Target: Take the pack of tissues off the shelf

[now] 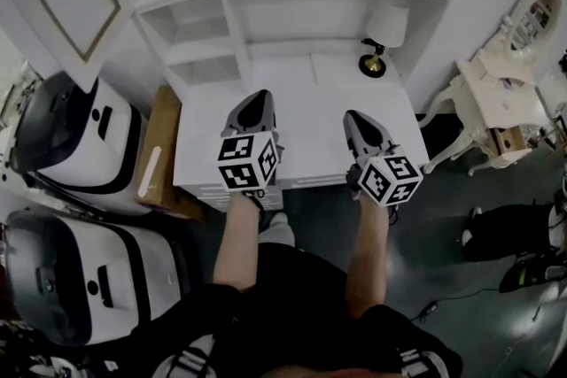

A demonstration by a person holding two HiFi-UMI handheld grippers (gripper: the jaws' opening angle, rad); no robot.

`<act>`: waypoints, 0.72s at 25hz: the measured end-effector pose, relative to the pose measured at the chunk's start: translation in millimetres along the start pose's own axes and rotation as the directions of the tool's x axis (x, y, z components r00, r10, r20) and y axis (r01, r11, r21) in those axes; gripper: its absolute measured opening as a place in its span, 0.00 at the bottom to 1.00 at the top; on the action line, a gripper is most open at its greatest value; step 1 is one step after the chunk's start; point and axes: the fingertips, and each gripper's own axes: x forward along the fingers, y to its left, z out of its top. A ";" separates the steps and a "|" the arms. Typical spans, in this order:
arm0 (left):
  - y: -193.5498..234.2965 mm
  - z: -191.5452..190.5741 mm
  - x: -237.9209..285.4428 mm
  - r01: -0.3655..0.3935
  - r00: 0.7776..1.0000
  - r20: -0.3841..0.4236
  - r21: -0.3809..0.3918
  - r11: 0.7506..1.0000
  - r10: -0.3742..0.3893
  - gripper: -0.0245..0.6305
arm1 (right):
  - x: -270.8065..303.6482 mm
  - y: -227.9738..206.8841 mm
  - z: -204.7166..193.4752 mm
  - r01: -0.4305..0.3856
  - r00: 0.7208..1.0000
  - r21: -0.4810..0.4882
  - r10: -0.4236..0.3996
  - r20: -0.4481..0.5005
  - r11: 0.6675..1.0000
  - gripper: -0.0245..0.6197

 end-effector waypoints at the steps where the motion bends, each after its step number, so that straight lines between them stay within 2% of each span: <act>1: 2.7 0.4 2.7 0.002 1.000 0.001 0.000 1.000 -0.002 0.05 | 8.1 1.3 -0.1 -0.009 1.000 -0.002 0.009 -0.002 1.000 0.08; 7: 24.6 14.5 24.8 -0.004 0.999 0.034 0.000 1.000 0.004 0.05 | 53.3 3.6 4.2 -0.047 0.999 -0.021 0.047 -0.011 0.999 0.07; 18: 63.2 54.9 95.3 0.015 0.995 0.097 0.015 1.000 -0.016 0.06 | 125.8 -26.8 29.3 -0.036 0.999 -0.059 0.036 0.002 0.998 0.07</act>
